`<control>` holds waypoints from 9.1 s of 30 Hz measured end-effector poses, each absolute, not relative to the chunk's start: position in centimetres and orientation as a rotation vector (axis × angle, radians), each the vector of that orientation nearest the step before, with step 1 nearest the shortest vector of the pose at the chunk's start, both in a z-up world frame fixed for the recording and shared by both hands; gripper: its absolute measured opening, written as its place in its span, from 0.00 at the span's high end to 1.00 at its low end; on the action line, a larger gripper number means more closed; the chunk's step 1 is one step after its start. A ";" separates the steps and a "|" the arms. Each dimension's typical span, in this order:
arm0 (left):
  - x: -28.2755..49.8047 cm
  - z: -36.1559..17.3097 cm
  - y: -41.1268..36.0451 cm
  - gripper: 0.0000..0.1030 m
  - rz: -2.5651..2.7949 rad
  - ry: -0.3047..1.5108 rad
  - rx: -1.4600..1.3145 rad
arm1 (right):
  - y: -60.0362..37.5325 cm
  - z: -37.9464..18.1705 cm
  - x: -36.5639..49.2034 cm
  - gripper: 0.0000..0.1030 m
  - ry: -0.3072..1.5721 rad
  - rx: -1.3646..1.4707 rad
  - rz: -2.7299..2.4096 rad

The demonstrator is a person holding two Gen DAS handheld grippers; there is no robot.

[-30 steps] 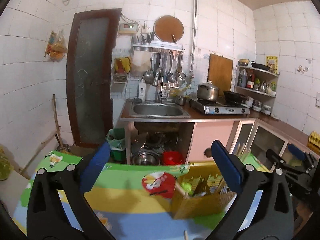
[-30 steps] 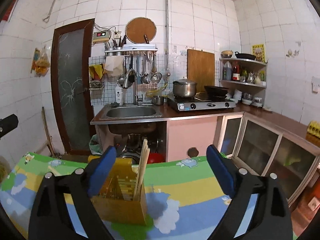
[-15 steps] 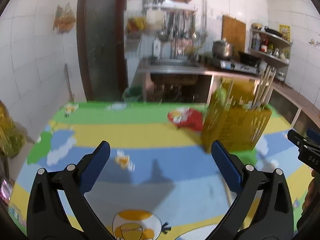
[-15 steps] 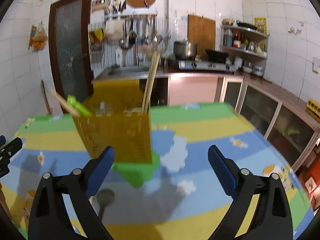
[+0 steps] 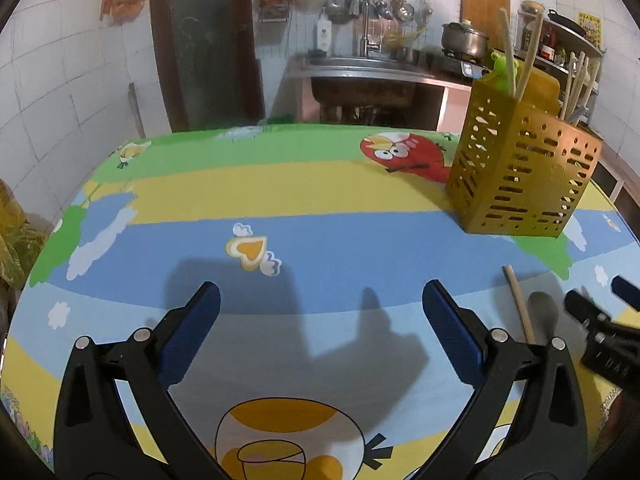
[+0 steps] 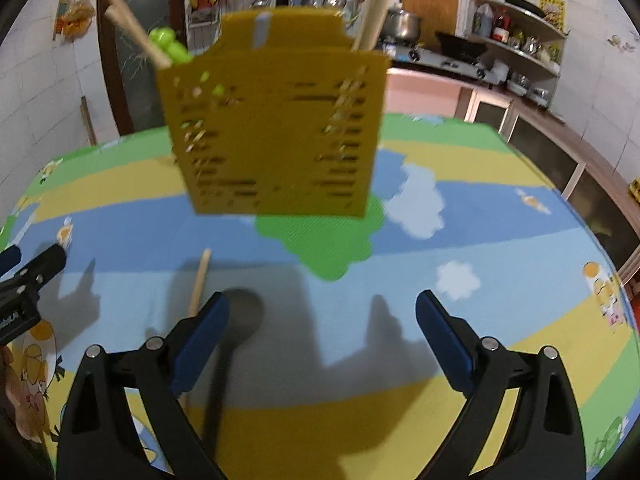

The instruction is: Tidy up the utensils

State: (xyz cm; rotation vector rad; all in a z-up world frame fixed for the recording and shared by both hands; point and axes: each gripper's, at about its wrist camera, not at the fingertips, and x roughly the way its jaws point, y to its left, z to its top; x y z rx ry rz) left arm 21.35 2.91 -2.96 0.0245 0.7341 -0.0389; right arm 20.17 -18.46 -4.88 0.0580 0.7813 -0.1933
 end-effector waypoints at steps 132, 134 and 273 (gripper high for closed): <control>25.8 21.2 -10.9 0.96 -0.287 0.086 -0.082 | -26.7 15.4 24.3 0.65 0.196 0.081 -0.123; 27.8 19.3 -11.6 0.96 -0.267 0.099 -0.058 | -26.2 14.1 25.6 0.65 0.222 0.058 -0.129; 4.7 0.8 0.3 0.05 -0.126 0.230 0.017 | -20.4 -0.3 1.8 0.04 0.224 -0.019 -0.244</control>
